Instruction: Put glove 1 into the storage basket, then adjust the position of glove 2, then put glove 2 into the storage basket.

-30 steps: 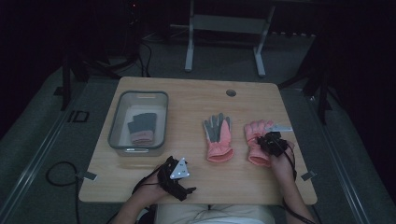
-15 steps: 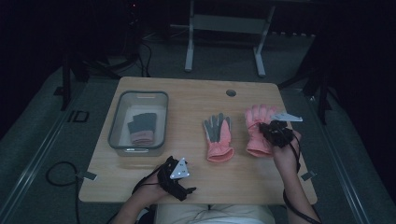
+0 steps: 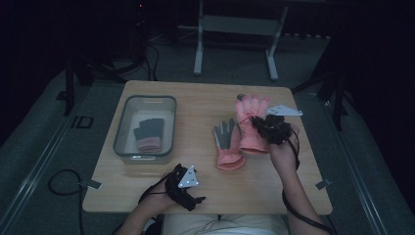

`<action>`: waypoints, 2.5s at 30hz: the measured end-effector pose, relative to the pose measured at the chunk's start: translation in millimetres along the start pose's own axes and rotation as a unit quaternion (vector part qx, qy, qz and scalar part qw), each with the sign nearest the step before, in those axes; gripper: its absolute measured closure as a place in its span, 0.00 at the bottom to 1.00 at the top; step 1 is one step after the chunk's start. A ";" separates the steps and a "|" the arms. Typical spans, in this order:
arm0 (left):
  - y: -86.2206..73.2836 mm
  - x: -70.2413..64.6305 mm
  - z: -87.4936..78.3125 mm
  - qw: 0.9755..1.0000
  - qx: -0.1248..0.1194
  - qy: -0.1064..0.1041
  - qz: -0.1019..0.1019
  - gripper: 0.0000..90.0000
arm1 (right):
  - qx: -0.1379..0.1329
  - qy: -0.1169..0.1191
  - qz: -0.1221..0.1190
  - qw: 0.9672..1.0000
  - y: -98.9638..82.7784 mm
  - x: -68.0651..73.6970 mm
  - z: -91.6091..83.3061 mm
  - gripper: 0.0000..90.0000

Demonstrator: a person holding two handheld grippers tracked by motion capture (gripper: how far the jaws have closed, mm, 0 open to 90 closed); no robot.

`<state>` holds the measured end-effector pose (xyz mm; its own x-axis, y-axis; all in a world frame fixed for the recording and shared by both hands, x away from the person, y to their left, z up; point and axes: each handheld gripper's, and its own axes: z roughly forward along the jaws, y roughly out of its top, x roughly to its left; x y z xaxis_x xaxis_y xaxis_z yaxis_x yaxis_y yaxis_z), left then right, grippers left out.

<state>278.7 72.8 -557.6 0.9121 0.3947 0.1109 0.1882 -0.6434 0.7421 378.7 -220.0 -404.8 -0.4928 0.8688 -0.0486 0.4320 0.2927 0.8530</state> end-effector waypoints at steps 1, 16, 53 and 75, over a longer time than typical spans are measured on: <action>0.0 -0.1 0.0 1.000 0.000 0.000 0.001 0.04 | 0.000 0.004 0.001 1.000 1.1 3.5 1.5 0.95; 0.0 0.3 -0.5 1.000 0.000 -0.002 0.001 0.04 | 0.025 0.025 0.003 0.999 -6.8 44.0 34.8 0.95; -0.3 2.9 -1.5 1.000 -0.010 -0.006 -0.016 0.04 | 0.046 0.052 -0.002 0.998 -21.7 47.4 62.0 0.65; 54.2 21.6 -30.3 0.990 -0.088 0.050 -0.100 0.05 | 0.040 0.042 -0.011 0.998 -17.7 8.7 42.0 0.65</action>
<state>297.6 66.3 -494.9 0.8212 0.5706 0.0087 0.2868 -0.4259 0.8581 398.5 -200.8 -442.2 -0.5630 0.8262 -0.0192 0.4784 0.3447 0.8076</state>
